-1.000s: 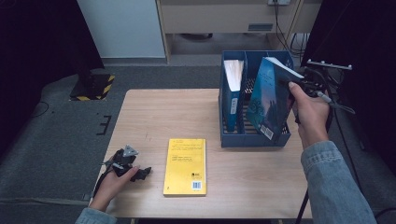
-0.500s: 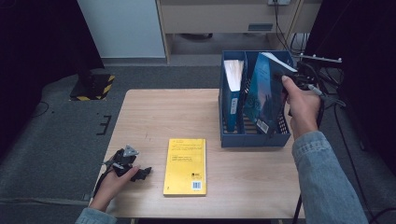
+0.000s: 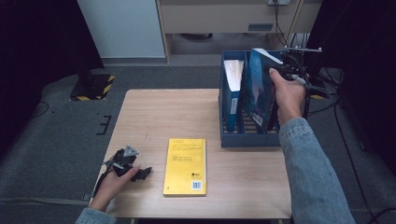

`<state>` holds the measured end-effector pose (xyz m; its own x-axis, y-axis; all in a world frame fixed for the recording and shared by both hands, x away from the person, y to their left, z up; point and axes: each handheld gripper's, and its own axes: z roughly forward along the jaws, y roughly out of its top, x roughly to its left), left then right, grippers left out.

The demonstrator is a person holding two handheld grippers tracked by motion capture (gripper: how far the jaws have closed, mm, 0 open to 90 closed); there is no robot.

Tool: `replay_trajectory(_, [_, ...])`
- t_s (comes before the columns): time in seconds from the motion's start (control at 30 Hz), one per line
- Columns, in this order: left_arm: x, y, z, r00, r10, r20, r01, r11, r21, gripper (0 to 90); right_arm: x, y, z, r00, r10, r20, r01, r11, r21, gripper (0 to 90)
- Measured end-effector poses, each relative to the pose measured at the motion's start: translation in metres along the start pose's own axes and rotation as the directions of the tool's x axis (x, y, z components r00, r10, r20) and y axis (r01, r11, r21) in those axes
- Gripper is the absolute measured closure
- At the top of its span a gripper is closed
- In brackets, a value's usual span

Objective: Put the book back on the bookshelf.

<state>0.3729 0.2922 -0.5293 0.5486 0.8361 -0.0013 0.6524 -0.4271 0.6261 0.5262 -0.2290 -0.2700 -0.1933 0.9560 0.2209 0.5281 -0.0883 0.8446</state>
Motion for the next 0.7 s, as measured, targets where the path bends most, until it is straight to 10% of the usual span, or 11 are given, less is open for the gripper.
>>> replay_trajectory(0.7, [-0.002, 0.001, 0.001, 0.9999, 0.01, 0.008, -0.01, 0.9999, -0.002, 0.0, 0.004, -0.018, 0.027, 0.9991, 0.019, 0.037, -0.017, 0.998, -0.054, 73.4])
